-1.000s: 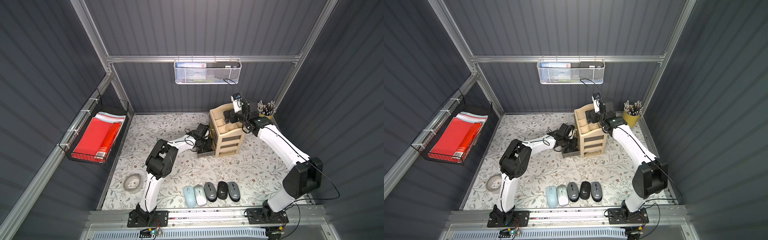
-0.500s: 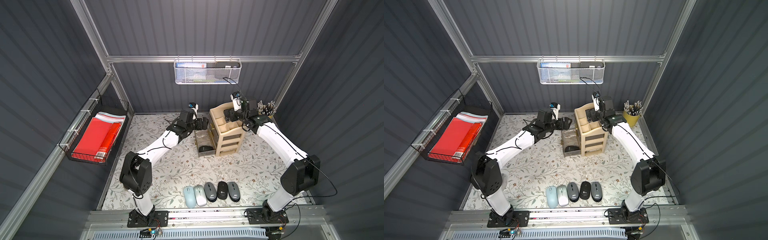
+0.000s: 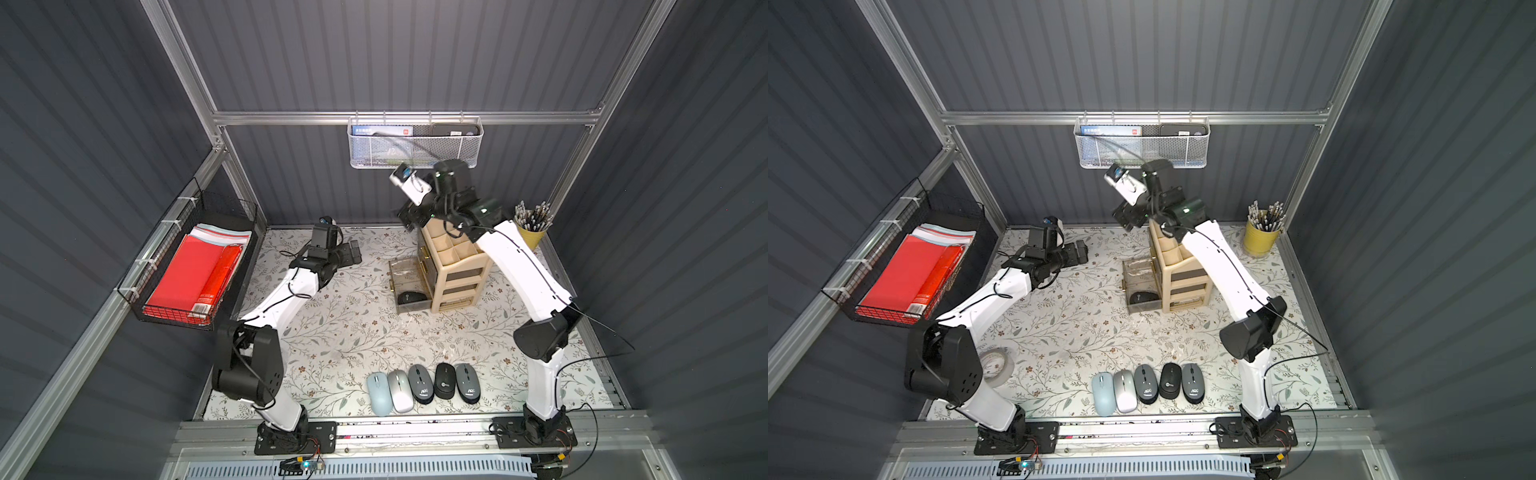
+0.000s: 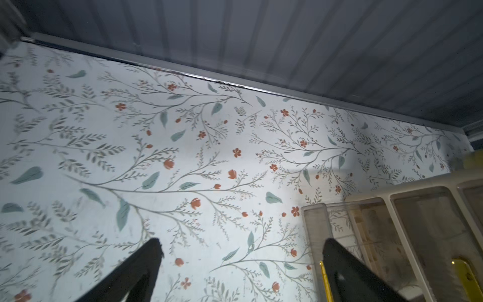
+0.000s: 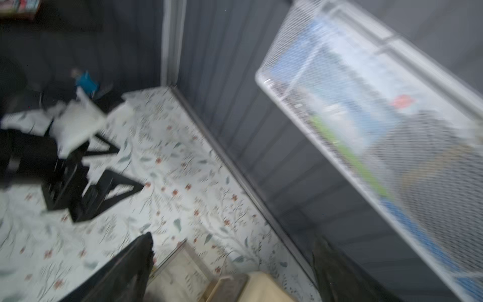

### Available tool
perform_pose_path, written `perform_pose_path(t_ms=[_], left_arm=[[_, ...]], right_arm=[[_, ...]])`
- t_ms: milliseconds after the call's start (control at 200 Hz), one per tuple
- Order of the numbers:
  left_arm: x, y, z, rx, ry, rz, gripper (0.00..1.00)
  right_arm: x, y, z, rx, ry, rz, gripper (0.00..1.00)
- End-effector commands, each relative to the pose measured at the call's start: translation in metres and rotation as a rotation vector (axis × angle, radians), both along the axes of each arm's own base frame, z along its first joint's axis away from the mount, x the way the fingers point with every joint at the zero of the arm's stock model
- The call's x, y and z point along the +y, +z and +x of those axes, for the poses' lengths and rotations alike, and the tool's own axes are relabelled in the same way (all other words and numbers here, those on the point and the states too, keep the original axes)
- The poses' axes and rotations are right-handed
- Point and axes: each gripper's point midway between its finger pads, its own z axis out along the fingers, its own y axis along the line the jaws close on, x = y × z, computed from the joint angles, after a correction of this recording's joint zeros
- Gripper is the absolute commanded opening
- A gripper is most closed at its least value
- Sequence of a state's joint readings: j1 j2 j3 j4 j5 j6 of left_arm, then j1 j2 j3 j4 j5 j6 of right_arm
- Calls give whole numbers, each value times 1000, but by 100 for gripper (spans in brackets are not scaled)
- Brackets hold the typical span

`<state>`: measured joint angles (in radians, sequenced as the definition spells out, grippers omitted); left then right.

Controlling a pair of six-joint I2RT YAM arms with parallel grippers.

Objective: Take the mice out of the drawer
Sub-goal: Pick up the mouse from the drawer.

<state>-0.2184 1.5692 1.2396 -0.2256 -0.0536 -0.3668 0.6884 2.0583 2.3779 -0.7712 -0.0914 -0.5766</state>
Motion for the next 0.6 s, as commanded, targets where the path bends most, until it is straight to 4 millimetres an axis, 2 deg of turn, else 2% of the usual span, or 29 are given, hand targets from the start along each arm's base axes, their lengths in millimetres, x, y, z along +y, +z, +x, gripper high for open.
perform_pose_path(t_ms=[0,85,140,335,410,595], left_arm=[[33,26,-15,-60,77,-17,99],[59,22,-18,-66,144,-30,99],[67,19,-21,-66,156,-37,99],[65,5,-24,-54,140,-53,99],[65,-1,-25,-42,138,-52,99],[64,1,-26,-49,133,-57,99]], right_arm=[[1,-104,-40,194,153,-332,99],[0,-128,-47,239,178,-392,99],[-5,-144,-46,248,173,-441,98],[-24,-203,-36,264,124,-611,96],[-28,-218,-35,284,120,-647,95],[-37,-253,-39,323,131,-716,95]])
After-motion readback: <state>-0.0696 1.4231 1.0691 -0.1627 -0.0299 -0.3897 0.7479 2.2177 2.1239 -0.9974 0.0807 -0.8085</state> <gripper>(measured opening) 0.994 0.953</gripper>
